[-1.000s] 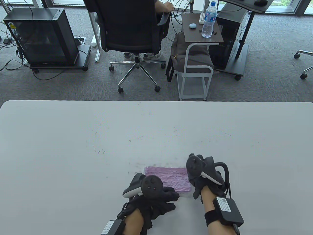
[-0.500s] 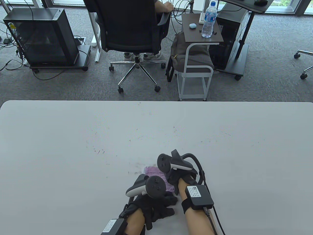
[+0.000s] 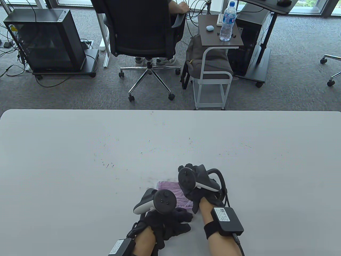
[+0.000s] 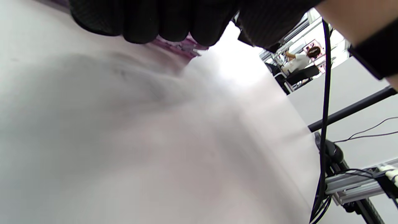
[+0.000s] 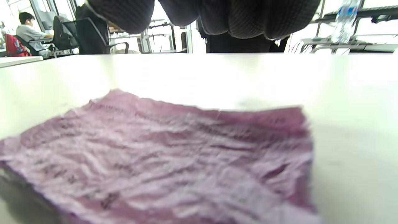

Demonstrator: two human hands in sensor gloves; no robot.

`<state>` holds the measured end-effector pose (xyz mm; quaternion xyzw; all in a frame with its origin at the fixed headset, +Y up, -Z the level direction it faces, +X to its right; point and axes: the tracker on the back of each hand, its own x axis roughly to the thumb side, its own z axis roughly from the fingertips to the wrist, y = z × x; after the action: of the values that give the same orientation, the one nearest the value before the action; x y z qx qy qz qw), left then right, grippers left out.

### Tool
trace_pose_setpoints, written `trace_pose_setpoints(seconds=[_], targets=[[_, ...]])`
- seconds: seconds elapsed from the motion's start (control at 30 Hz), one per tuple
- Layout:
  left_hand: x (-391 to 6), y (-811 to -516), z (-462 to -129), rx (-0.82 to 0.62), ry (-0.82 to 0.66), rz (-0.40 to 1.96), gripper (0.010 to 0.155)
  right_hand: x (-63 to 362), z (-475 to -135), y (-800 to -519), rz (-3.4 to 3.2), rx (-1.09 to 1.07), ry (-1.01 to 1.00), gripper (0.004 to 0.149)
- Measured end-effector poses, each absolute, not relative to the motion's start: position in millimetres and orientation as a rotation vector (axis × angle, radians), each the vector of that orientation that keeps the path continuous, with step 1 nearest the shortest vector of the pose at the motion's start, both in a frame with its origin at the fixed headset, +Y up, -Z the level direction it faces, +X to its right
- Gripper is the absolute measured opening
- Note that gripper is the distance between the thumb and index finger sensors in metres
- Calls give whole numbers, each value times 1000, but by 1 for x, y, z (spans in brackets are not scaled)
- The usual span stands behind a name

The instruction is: Flatten crumpled invoices and stack

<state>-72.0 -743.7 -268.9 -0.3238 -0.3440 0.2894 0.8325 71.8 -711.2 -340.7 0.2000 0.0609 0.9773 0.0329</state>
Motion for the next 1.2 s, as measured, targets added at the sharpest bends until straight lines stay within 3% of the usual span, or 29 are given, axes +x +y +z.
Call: trace_pose_setpoints(seconds=[0.13, 0.3, 0.57, 0.87, 0.97, 1.2], targets=[[-83, -730, -269, -559, -651, 624, 65, 92, -312, -686, 3052, 575, 71, 66], [-108, -701, -256, -307, -576, 382, 68, 115, -270, -668, 3118, 552, -90, 72], [-140, -688, -223, -113, -505, 264, 75, 142, -226, -687, 3060, 451, -106, 75], [-157, -701, -219, -63, -429, 167, 81, 163, -215, -711, 3202, 451, -101, 79], [-158, -707, -222, -27, -407, 195, 80, 166, -216, -721, 3137, 455, 5, 80], [-152, -710, -223, -32, -406, 131, 80, 160, -222, -719, 3146, 490, -38, 83]])
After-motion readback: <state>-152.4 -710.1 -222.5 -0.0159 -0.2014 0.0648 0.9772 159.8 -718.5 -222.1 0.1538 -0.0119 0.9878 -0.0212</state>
